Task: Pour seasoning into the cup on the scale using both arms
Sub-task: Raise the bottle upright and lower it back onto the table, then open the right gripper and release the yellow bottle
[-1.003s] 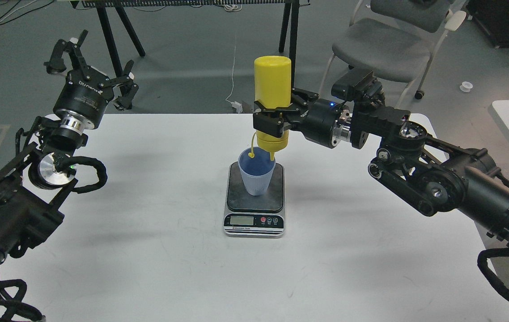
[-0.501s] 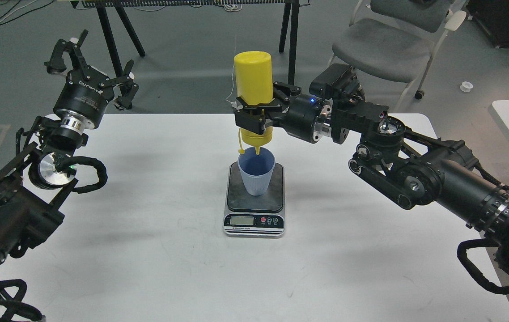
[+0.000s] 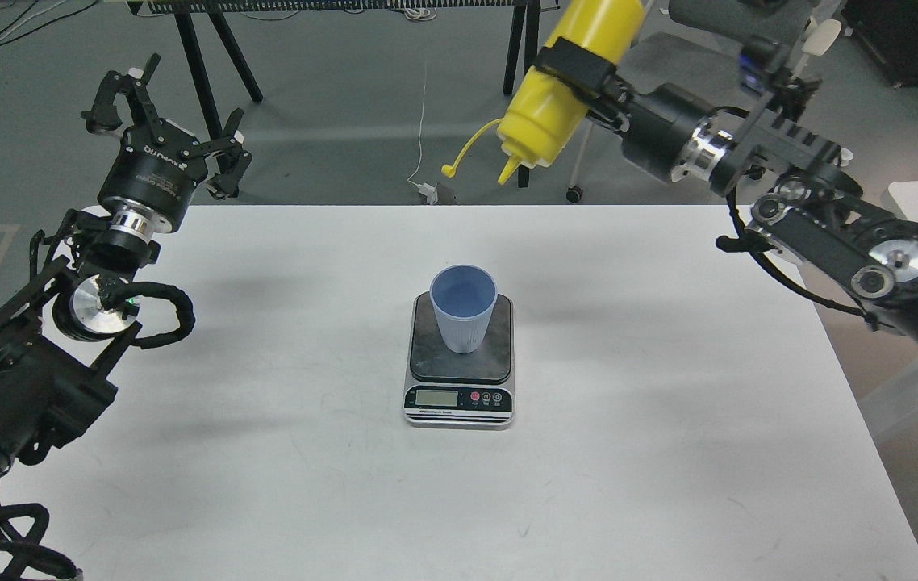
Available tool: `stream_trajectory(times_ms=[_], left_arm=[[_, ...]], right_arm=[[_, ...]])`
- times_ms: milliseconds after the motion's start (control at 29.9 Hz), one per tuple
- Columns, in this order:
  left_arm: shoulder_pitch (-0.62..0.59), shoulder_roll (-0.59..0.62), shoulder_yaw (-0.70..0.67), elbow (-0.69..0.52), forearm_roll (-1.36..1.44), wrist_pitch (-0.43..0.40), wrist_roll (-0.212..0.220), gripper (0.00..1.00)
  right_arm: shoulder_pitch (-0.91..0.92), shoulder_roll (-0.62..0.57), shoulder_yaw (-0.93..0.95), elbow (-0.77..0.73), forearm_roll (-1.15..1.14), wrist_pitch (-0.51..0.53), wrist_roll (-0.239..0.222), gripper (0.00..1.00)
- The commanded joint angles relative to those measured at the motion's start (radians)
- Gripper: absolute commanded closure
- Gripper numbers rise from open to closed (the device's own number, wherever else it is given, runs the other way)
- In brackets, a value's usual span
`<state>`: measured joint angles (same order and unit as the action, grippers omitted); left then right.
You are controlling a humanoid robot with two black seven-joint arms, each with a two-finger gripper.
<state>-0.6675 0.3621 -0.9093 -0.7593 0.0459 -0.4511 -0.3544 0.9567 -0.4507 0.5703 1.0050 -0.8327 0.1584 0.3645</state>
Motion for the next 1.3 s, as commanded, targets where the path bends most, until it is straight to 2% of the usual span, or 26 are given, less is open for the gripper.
stream_trajectory(times_ms=[0,134,201,334,401,501,836,1103,1270], left_arm=[[-0.001,0.0,0.004,0.0,0.0,0.0,0.002,0.0],[0.0,-0.002,0.007,0.0,0.002,0.0,0.002,0.0],[0.0,-0.003,0.009,0.0,0.002,0.0,0.002,0.0],[0.0,-0.005,0.009,0.0,0.006,0.002,0.002,0.0],[0.002,-0.005,0.01,0.0,0.011,0.002,0.002,0.0],[0.002,0.0,0.012,0.0,0.014,0.003,0.003,0.0],[0.0,-0.006,0.013,-0.003,0.018,0.012,0.008,0.0],[-0.001,-0.008,0.013,-0.006,0.02,0.014,0.009,0.0],[-0.012,-0.008,0.015,-0.009,0.02,0.015,0.011,0.0]], right_arm=[[-0.073,-0.054,0.016,0.001,0.323,0.058,0.002,0.56],[-0.205,-0.097,0.075,0.0,0.616,0.163,-0.005,0.57],[-0.275,-0.098,0.109,-0.002,0.735,0.211,-0.022,0.56],[-0.4,-0.086,0.137,-0.014,0.989,0.298,-0.085,0.54],[-0.452,-0.083,0.137,-0.014,1.064,0.33,-0.088,0.54],[-0.518,-0.045,0.138,-0.011,1.11,0.33,-0.081,0.54],[-0.72,0.225,0.276,-0.042,1.127,0.33,-0.081,0.53],[-0.736,0.294,0.312,-0.12,1.129,0.33,-0.081,0.5],[-0.737,0.294,0.324,-0.129,1.129,0.33,-0.081,0.39]])
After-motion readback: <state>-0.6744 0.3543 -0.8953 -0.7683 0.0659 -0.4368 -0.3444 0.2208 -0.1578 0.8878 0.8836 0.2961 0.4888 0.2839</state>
